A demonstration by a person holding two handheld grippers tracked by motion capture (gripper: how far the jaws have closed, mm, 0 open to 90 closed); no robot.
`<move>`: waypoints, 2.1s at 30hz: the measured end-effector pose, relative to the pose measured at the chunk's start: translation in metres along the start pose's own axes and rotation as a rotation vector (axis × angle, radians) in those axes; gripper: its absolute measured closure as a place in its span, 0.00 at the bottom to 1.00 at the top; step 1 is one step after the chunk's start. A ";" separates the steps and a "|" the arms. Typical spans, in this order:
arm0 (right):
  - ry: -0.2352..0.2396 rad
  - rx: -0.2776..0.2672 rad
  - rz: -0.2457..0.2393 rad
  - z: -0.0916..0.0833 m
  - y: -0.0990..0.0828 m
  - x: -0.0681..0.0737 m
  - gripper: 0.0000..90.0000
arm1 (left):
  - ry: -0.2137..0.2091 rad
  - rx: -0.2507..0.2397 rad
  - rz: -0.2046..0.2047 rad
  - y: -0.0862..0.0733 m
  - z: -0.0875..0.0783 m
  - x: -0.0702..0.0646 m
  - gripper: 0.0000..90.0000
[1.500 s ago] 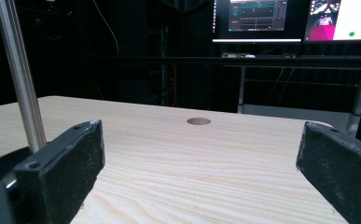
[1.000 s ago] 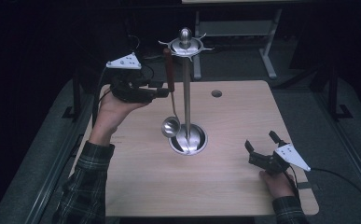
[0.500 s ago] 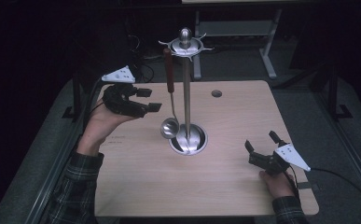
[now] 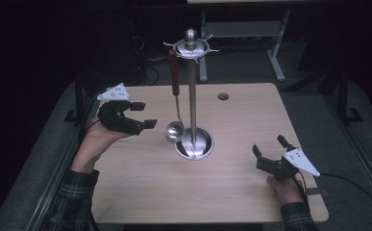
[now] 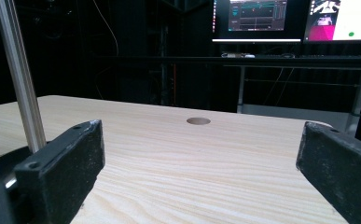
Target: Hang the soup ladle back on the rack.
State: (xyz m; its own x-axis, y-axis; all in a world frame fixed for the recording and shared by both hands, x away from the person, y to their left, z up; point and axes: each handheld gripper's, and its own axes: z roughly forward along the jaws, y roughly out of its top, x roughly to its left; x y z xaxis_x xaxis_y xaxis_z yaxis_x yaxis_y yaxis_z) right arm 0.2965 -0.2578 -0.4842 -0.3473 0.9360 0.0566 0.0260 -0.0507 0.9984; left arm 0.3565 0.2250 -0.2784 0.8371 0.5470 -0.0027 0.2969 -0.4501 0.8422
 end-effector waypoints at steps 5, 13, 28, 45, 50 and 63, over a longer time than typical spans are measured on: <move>0.000 0.000 0.000 0.000 0.000 0.000 0.00 | -0.001 0.002 -0.018 -0.014 0.000 0.001 0.22; 0.000 0.000 -0.001 0.000 0.000 0.000 0.00 | 0.041 -0.007 -0.026 -0.044 -0.004 0.003 0.16; 0.000 0.000 0.000 0.000 0.000 0.000 0.00 | 0.120 0.010 -0.064 -0.091 0.002 0.002 0.10; 0.000 -0.001 0.001 0.000 0.000 0.000 0.00 | 0.175 0.053 -0.100 -0.151 0.004 -0.002 0.10; 0.000 0.000 0.001 0.000 0.000 0.000 0.00 | 0.184 0.052 -0.123 -0.165 0.004 -0.005 0.10; 0.000 0.000 0.000 0.000 0.000 0.000 0.00 | 0.223 0.185 -0.124 -0.205 0.009 -0.006 0.10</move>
State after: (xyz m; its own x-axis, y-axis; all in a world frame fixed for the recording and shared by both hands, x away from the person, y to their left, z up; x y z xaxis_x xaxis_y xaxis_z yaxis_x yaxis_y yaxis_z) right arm 0.2965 -0.2578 -0.4842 -0.3473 0.9360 0.0566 0.0258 -0.0508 0.9984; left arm 0.2946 0.3077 -0.4553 0.6739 0.7379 0.0364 0.4858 -0.4797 0.7307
